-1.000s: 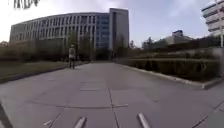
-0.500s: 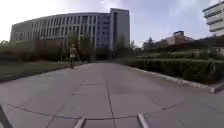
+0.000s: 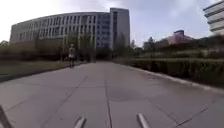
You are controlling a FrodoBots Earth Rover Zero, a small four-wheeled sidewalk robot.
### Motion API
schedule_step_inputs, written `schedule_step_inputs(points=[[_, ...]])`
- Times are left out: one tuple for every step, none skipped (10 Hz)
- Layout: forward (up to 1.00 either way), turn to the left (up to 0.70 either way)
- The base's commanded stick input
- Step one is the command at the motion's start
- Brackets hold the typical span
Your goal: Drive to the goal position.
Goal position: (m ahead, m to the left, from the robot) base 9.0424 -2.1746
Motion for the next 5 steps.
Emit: schedule_step_inputs(points=[[0.70, 0.00], [0.70, 0.00], [0.68, 0.00], [0.24, 0.00], [0.70, 0.00]])
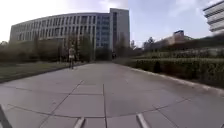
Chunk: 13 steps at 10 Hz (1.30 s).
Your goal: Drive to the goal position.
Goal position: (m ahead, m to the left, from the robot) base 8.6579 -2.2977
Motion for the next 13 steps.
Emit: schedule_step_inputs(points=[[0.70, 0.00], [0.70, 0.00], [0.70, 0.00], [0.70, 0.00], [0.70, 0.00], [0.70, 0.00], [0.70, 0.00], [0.70, 0.00], [0.70, 0.00], [0.70, 0.00], [0.70, 0.00], [0.70, 0.00], [0.70, -0.06]])
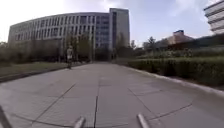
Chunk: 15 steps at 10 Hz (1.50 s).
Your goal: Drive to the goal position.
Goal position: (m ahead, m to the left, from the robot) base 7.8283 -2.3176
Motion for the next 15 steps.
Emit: schedule_step_inputs(points=[[0.70, -0.11], [0.70, -0.14], [0.70, -0.14], [0.70, -0.08], [0.70, 0.00], [0.70, 0.00], [0.70, 0.00], [0.70, 0.00], [0.70, 0.00], [0.70, 0.00], [0.70, 0.00], [0.70, 0.00], [0.70, 0.00], [0.70, 0.00], [0.70, 0.00]])
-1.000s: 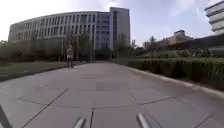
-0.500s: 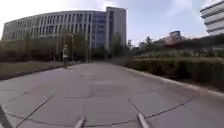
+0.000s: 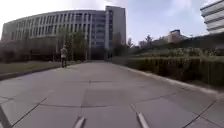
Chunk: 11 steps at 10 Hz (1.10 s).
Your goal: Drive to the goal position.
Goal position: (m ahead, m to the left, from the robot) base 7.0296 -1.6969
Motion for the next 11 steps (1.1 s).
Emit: schedule_step_inputs(points=[[0.70, 0.00], [0.70, 0.00], [0.70, 0.00], [0.70, 0.00], [0.70, 0.00], [0.70, 0.00], [0.70, 0.00], [0.70, 0.00], [0.70, 0.00], [0.70, 0.00], [0.70, 0.00]])
